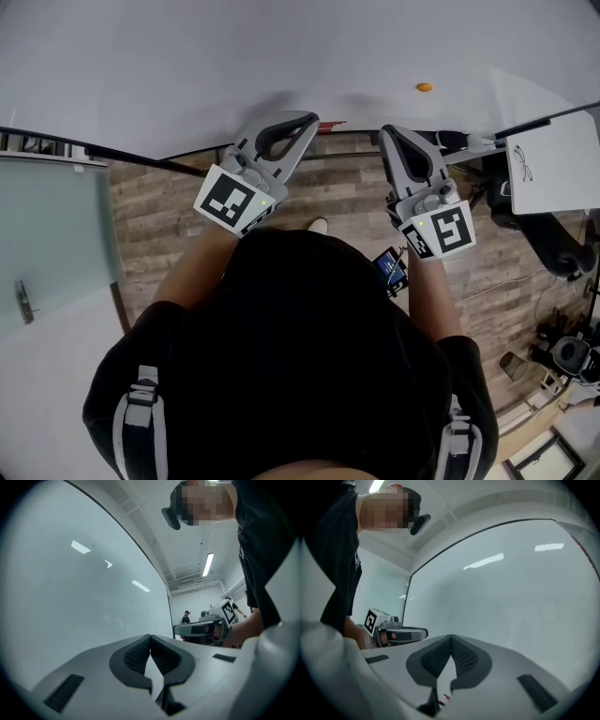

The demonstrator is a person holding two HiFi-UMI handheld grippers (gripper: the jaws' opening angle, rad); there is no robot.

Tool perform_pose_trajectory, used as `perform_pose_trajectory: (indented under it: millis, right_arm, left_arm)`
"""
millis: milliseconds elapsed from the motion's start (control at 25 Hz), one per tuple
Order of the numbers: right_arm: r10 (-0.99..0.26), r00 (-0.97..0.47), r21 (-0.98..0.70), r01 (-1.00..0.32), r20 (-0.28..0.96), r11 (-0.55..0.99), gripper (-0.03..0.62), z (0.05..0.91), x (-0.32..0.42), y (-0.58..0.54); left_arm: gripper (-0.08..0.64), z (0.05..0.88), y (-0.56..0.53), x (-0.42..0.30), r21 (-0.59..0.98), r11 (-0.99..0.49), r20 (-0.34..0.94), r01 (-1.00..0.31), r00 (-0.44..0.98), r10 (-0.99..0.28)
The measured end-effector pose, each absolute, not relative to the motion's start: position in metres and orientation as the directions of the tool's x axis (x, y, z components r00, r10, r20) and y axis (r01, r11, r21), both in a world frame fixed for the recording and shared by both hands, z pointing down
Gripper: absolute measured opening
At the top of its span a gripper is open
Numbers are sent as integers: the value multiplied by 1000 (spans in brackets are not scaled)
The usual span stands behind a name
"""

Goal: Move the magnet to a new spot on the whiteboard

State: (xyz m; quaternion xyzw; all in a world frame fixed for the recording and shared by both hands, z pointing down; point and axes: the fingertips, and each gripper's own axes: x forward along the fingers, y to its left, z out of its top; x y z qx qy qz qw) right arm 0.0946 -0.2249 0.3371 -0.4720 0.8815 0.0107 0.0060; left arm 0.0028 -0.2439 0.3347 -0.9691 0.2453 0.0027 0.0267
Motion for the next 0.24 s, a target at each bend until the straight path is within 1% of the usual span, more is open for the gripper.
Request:
perform_pose_trajectory:
  millis: [240]
  right_arm:
    - [-825,-564,6,-826,-22,564,0,336,90,-226]
  left_arm:
    - [5,335,-245,-1,-46,-874,-25,-484,875,-483]
